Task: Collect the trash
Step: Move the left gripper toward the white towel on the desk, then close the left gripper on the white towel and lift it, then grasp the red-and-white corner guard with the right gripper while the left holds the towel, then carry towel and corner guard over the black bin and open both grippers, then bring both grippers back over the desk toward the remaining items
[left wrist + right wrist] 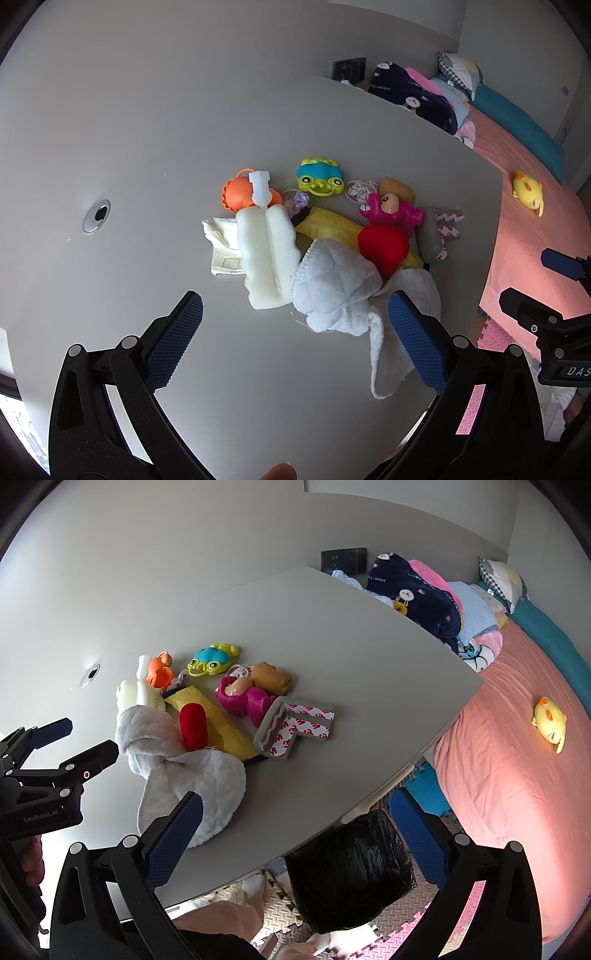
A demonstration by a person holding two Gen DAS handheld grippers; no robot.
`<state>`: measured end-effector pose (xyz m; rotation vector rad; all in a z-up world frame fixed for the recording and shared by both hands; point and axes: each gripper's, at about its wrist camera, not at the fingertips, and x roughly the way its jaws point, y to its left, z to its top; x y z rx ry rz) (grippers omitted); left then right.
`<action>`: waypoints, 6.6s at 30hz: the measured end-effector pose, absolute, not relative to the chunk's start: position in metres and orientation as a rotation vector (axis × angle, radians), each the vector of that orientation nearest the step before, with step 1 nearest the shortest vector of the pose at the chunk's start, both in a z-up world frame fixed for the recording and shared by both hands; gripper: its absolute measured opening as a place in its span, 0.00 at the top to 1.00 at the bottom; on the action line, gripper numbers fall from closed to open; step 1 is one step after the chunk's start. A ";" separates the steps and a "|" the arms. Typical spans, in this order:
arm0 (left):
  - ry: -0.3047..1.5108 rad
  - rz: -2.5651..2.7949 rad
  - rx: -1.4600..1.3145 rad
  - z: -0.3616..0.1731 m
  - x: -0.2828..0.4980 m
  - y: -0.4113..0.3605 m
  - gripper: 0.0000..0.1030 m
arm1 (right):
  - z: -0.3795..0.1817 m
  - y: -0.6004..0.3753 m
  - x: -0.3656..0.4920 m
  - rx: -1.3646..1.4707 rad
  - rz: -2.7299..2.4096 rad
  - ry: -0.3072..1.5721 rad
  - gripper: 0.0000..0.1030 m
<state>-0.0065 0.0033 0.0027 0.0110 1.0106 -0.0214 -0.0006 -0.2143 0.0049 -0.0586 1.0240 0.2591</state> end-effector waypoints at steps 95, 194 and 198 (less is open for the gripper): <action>0.992 -0.101 -0.268 -0.010 -0.022 0.030 0.61 | -0.054 -0.172 0.078 0.061 0.397 1.161 0.88; 1.166 -0.238 0.045 -0.040 -0.016 -0.105 0.11 | -0.028 -0.317 -0.028 0.106 0.236 1.120 0.38; 1.155 -0.193 0.023 -0.039 -0.013 -0.080 0.11 | -0.029 -0.294 -0.019 0.083 0.267 1.125 0.38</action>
